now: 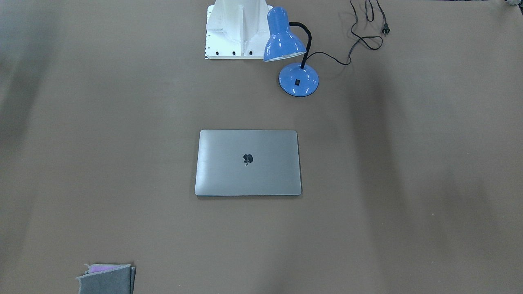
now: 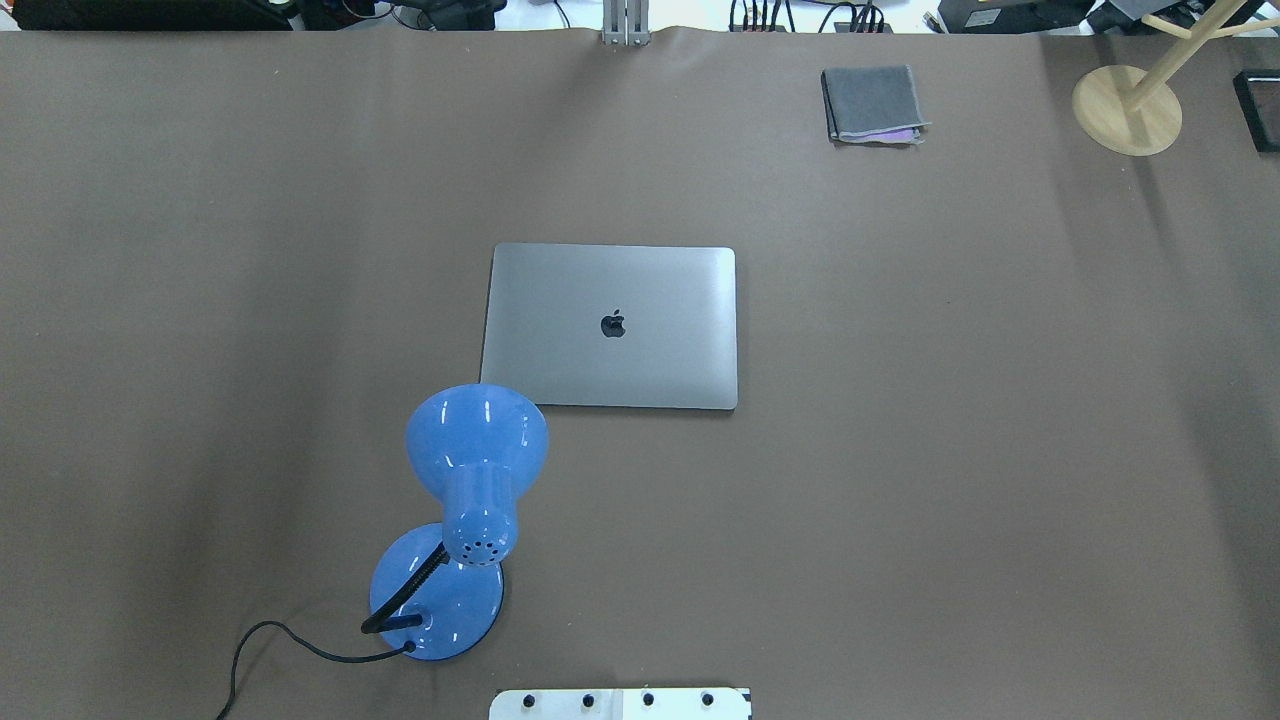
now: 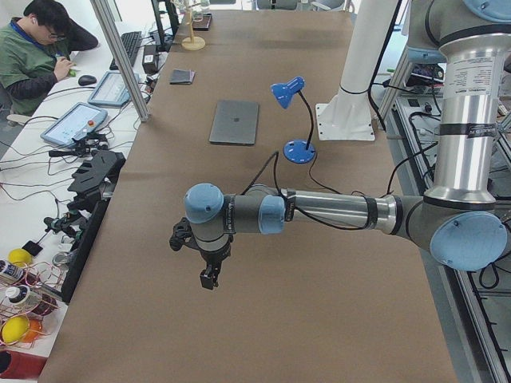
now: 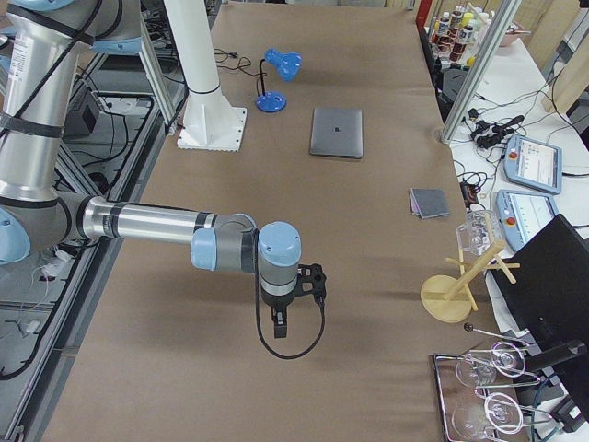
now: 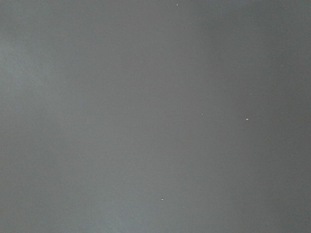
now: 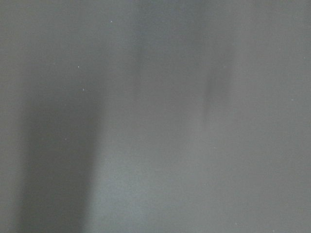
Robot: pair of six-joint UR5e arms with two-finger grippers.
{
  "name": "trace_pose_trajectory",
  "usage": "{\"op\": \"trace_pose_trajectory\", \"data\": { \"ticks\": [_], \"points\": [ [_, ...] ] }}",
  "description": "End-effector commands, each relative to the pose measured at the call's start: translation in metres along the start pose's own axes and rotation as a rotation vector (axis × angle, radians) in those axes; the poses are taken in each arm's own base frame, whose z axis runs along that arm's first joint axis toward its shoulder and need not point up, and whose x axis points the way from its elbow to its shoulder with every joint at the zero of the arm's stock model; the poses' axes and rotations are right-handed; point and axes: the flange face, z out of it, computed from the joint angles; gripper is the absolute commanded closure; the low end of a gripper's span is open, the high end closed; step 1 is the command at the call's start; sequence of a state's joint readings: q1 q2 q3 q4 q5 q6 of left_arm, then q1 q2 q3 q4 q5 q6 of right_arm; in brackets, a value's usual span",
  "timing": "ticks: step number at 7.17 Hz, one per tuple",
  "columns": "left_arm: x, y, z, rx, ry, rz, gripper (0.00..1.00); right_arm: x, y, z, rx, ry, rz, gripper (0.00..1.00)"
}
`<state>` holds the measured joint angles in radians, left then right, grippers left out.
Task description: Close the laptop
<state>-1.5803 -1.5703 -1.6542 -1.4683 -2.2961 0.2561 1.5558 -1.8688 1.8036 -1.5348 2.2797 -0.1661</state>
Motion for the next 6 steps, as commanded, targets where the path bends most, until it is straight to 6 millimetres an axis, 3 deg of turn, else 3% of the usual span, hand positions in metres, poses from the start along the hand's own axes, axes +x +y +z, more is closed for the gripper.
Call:
{"op": "trace_pose_trajectory", "data": {
  "ticks": [1, 3, 6],
  "points": [
    [0.006, 0.011, -0.004, -0.006, 0.007, -0.031, 0.02, -0.01, -0.005, -0.004, 0.017, -0.071, 0.003, 0.0],
    [0.022, 0.016, -0.02, 0.023, -0.004, -0.001, 0.02, -0.025, -0.007, -0.015, 0.038, -0.126, 0.085, 0.0],
    [0.026, 0.017, -0.022, 0.029, -0.006, 0.012, 0.02, -0.021, 0.004, -0.007, 0.025, -0.127, 0.084, 0.0]
  ]
}}
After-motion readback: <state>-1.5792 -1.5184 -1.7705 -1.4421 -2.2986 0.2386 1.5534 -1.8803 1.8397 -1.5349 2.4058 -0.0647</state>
